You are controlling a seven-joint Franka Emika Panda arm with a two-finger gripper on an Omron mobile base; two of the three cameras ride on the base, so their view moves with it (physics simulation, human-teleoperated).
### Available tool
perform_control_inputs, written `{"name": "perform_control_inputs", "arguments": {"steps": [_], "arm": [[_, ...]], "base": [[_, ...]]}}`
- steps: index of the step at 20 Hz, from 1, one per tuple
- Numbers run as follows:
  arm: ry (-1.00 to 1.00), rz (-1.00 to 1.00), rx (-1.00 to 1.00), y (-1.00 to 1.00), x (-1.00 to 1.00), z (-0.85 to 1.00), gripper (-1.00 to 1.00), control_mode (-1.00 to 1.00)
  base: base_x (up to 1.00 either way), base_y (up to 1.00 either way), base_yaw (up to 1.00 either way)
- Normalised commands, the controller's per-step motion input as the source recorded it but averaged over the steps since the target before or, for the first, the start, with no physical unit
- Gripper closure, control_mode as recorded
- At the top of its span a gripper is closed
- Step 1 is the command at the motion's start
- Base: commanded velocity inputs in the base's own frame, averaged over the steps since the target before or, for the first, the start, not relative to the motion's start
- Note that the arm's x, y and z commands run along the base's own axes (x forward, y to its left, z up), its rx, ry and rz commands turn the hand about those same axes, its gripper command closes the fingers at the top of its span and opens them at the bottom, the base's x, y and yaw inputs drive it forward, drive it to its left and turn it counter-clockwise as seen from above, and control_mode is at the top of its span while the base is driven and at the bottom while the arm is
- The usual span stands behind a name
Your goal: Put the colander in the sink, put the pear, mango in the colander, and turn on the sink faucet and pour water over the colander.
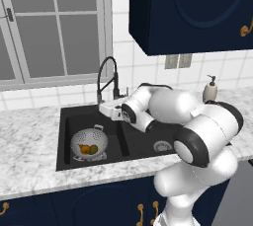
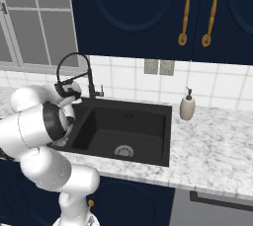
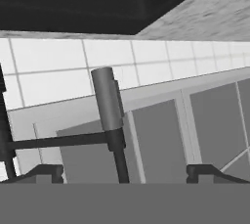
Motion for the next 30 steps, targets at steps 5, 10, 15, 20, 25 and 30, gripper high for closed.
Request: {"name": "perform_control_inputs", "arguments": {"steps": [5, 10, 15, 20, 25, 30], "arm": [[0.2, -0.14, 0.08, -0.3, -0.34, 0.64, -1.0, -1.0], [0.32, -0.17, 0.17, -0.57, 0.0, 0.77, -1.0, -1.0], [0.33, -0.12, 0.13, -0.73, 0.0, 0.41, -1.0, -1.0], [0.22, -0.01, 0.03, -0.93, 0.0, 0.04, -1.0, -1.0], [0.13, 0.01, 0.0, -0.91, -0.04, 0.01, -1.0, -1.0], [0.17, 0.07, -0.02, -0.76, 0.0, 0.04, -1.0, -1.0]], "base": [[0.0, 0.0, 0.0], [0.0, 0.0, 0.0], [0.0, 0.0, 0.0], [0.0, 0.0, 0.0], [0.0, 0.0, 0.0], [0.0, 0.0, 0.0]]}}
